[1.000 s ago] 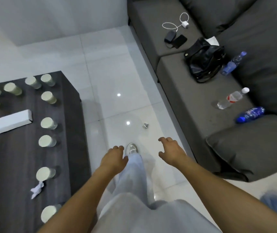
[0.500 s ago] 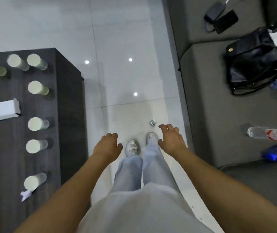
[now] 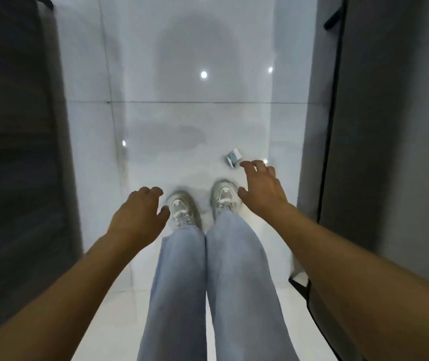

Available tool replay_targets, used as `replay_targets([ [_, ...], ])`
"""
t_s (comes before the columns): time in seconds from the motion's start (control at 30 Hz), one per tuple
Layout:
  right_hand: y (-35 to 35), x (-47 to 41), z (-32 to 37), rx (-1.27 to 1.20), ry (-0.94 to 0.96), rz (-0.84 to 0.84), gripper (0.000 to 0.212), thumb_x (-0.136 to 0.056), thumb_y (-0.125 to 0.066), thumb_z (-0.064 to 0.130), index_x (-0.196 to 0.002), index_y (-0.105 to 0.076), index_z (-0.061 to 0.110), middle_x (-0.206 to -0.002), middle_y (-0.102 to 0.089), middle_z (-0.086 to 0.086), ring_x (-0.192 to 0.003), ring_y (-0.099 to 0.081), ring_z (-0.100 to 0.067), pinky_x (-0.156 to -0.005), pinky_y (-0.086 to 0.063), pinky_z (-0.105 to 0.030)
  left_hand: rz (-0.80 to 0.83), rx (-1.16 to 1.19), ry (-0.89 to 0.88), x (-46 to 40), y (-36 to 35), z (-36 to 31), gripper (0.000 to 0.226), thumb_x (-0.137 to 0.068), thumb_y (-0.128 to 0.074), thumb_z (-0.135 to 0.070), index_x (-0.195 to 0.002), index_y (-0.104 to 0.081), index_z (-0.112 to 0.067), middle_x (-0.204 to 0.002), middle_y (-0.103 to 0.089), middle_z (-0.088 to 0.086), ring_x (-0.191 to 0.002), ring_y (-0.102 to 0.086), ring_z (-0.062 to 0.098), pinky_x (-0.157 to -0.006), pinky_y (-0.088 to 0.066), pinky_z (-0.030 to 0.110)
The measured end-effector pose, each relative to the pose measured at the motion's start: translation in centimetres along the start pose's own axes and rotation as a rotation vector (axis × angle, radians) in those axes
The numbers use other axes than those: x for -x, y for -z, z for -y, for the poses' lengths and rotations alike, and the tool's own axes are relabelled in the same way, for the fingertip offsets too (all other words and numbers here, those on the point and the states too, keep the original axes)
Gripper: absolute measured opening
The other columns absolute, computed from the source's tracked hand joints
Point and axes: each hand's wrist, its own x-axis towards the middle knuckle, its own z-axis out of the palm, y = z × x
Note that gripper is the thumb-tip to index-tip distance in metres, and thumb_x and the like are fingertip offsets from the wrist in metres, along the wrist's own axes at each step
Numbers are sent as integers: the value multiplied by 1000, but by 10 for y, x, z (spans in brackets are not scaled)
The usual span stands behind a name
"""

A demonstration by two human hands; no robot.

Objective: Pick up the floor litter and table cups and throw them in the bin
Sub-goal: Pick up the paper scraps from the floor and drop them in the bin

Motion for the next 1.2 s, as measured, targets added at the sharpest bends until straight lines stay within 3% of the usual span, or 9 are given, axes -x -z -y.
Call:
replay_targets([
  [0.37, -157, -221, -64, 46, 2, -40, 64, -83, -63, 21, -141, -34, 19, -148, -25, -12, -126, -30, -37, -90, -42, -41, -57, 82, -67, -178, -152, 48, 45, -94, -51, -38, -135, -47, -20, -137, -51, 4, -124, -47, 22, -92, -44, 35],
  [0.53, -191, -242, -70, 9, 56, -173, 35, -92, -53, 16, -127, -49, 13, -139, -32, -14, -119, -34, -34, -76, -39, -33, -24, 132, -50, -205, -182, 64, 44, -94, -50, -36, -135, -46, -18, -136, -50, 5, -124, -44, 22, -90, -43, 35],
  [0.6, -192, -239, -71, 19, 59, -157, 34, -90, -55, 12, -124, -52, 13, -137, -34, -12, -119, -36, -32, -77, -40, -32, -16, 139, -52, -205, -184, 63, 44, -95, -49, -36, -135, -46, -19, -136, -50, 4, -123, -46, 21, -92, -43, 32],
  [0.73, -176, -216, -54, 55, 74, -81, 54, -83, -60, 7, -134, -46, 15, -140, -35, -10, -122, -38, -31, -86, -46, -35, -22, 164, -62, -192, -169, 57, 40, -96, -48, -35, -132, -48, -18, -133, -52, 3, -118, -49, 18, -92, -42, 27],
  [0.9, -122, -154, 8, 74, 248, -60, 58, -83, -60, 12, -138, -42, 18, -142, -35, -7, -123, -36, -27, -81, -47, -34, -60, 199, -54, -143, -112, 45, 39, -96, -45, -34, -132, -46, -18, -129, -53, 3, -116, -48, 19, -87, -43, 29],
  [1.2, 14, 8, 144, 149, 546, -53, 61, -85, -63, 14, -141, -39, 22, -144, -36, -4, -125, -38, -26, -88, -47, -34, -159, 242, 24, 23, 23, 43, 35, -96, -42, -33, -126, -47, -15, -122, -53, 4, -115, -46, 22, -86, -47, 35],
])
